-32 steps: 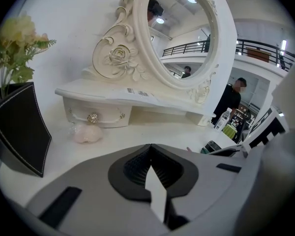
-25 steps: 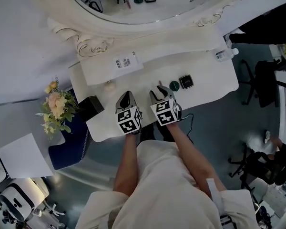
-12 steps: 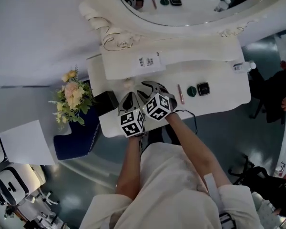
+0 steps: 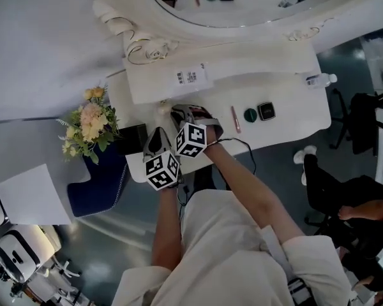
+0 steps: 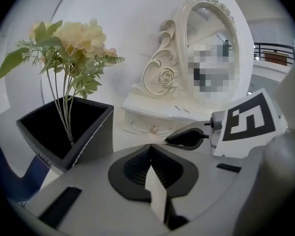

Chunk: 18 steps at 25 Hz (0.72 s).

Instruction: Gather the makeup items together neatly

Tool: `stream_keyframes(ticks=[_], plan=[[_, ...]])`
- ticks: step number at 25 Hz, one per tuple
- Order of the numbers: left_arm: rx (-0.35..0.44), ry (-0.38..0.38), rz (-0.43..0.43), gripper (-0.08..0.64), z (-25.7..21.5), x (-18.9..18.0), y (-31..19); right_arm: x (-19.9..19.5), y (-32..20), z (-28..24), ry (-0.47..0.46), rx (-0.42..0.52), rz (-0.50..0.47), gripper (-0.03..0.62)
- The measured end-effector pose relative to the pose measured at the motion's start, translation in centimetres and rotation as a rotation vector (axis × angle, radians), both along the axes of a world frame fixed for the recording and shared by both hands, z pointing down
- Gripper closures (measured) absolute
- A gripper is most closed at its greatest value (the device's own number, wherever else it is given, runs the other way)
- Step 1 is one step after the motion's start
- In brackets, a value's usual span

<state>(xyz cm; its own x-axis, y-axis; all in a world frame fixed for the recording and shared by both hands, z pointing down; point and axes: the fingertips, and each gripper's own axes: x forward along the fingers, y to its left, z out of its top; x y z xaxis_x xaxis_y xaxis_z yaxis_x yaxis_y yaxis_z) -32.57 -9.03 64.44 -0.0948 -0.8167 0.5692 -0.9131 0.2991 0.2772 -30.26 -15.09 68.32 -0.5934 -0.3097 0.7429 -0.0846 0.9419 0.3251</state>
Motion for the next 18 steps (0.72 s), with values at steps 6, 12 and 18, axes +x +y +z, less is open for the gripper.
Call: stream_keyframes(ticks=[6,12,18], plan=[[0.011,0.013,0.058,0.546,0.3,2.7,-1.3,5.5,-0.1,-1.6,-0.005,0.011,0.161,0.509],[0.015,0.028,0.159,0.546,0.5,7.2,-2.8,13.3,0.1,-1.2,0.049,-0.008,0.362,0.509],[0.012,0.038,0.248,0.546,0.9,11.0,-3.7,19.1,0.5,-0.6,0.098,-0.006,0.530,0.509]])
